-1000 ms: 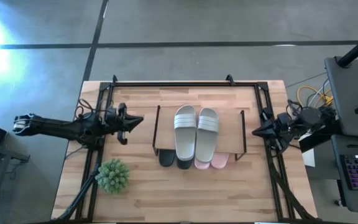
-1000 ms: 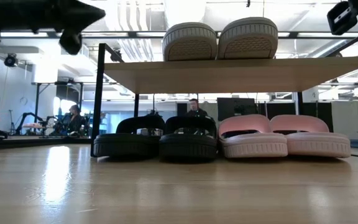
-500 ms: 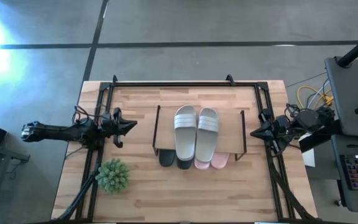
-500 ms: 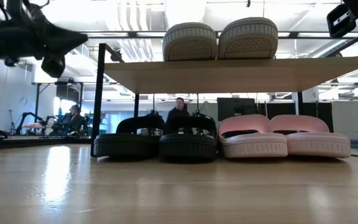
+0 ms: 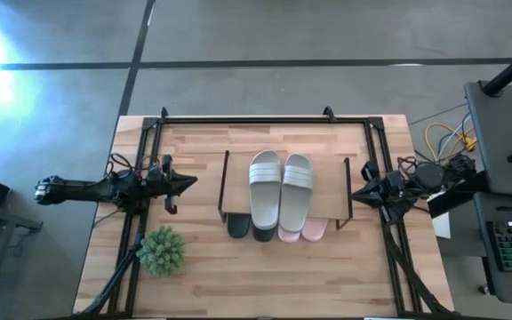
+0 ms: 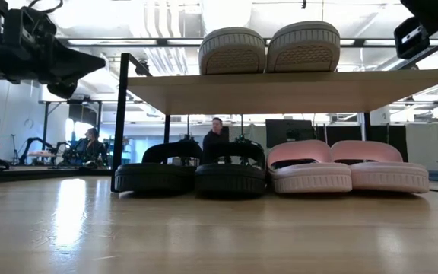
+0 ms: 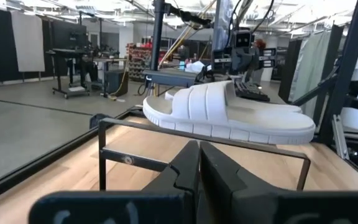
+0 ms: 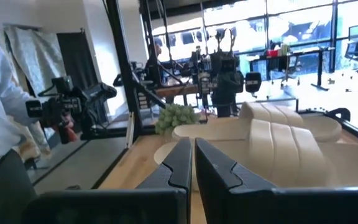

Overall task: Pick and place slides into the shelf
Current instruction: Return to Home Position

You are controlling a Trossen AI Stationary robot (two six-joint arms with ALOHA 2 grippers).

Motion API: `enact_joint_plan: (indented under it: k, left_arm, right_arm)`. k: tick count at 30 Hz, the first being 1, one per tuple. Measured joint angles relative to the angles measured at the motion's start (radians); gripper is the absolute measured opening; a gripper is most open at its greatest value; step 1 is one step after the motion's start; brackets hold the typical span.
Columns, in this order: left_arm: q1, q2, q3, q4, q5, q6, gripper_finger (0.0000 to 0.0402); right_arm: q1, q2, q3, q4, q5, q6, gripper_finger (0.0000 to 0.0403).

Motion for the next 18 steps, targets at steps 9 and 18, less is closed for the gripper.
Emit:
enact_joint_plan:
  k: [9,18]
  left_arm:
    - [0.000,-0.012,-0.001,-0.002,0.000,-0.027,0.0000]
    - [0.000,-0.032,-0.002,-0.002,0.000,-0.026,0.0000]
  right_arm:
    - [-0.012,0.001,-0.126,0.222,0.102,-0.048,0.0013]
    - [-0.081,0.000,-0.220,0.341,0.118,0.001,0.0013]
